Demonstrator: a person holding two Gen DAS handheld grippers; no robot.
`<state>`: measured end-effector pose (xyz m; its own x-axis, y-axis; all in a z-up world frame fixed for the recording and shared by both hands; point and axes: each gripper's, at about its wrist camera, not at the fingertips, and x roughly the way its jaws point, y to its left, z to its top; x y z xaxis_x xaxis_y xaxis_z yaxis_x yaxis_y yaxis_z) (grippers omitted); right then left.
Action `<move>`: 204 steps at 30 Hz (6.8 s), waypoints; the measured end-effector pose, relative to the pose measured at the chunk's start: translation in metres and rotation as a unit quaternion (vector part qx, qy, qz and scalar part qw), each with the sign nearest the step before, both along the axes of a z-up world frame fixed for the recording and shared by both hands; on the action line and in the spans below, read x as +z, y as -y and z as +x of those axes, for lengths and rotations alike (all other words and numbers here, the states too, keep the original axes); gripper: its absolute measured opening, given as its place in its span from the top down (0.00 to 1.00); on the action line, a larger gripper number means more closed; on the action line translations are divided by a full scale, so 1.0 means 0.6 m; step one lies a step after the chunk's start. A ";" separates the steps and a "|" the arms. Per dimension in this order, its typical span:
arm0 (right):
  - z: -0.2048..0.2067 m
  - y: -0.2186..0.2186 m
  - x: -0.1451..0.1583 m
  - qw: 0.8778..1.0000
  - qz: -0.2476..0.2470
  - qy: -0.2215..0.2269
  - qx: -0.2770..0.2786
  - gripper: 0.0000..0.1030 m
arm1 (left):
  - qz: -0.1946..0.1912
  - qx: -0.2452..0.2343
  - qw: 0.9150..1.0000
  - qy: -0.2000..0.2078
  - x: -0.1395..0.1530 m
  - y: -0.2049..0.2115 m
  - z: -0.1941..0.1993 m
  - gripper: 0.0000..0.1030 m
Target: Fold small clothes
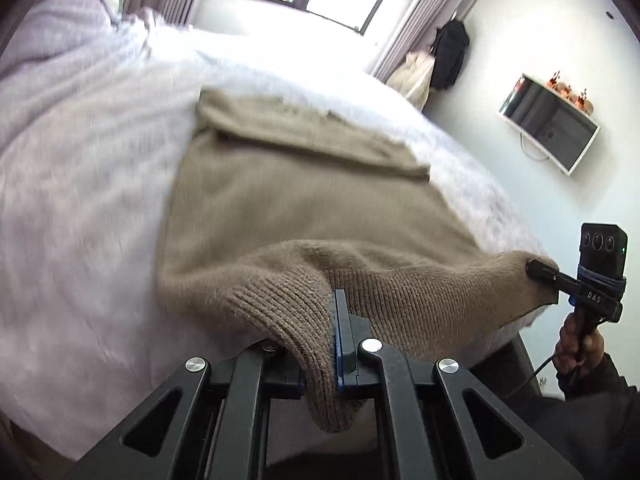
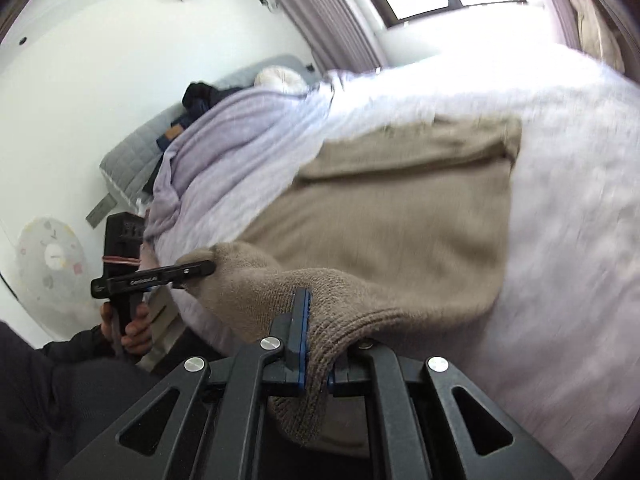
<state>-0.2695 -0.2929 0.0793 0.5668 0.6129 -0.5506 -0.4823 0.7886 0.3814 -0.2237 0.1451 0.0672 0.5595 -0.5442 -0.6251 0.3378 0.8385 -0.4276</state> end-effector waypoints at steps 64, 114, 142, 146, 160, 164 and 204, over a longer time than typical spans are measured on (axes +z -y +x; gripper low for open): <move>0.625 0.027 0.007 0.966 -0.089 -0.085 -0.226 0.22 | 0.053 0.131 0.987 -0.076 0.016 0.057 0.632 0.00; 0.402 -0.164 -0.082 0.937 -0.291 -0.051 -0.185 0.21 | 0.235 0.178 0.952 -0.084 -0.084 0.157 0.438 0.00; 0.459 -0.173 -0.097 0.946 -0.266 -0.017 -0.185 0.13 | 0.069 0.115 0.970 -0.202 -0.116 0.000 0.570 0.00; 0.455 -0.168 -0.099 0.948 -0.258 -0.012 -0.185 0.12 | 0.097 0.081 0.972 -0.197 -0.120 0.039 0.600 0.00; 0.458 -0.149 -0.036 0.958 -0.222 -0.028 -0.178 0.10 | 0.133 0.085 0.976 -0.149 -0.064 0.080 0.594 0.78; 0.512 -0.195 -0.045 0.945 -0.279 -0.057 -0.160 0.10 | 0.147 0.087 0.975 -0.145 -0.047 0.089 0.594 0.84; 0.400 0.036 -0.053 0.971 -0.184 -0.063 -0.136 0.01 | 0.280 -0.048 0.949 -0.133 -0.002 0.620 0.565 0.87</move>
<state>-0.0295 -0.3146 0.0476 0.5932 0.1989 -0.7801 -0.2052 0.9743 0.0923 0.1155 -0.2270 0.0660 0.3061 -0.1245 -0.9438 0.3658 0.9307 -0.0041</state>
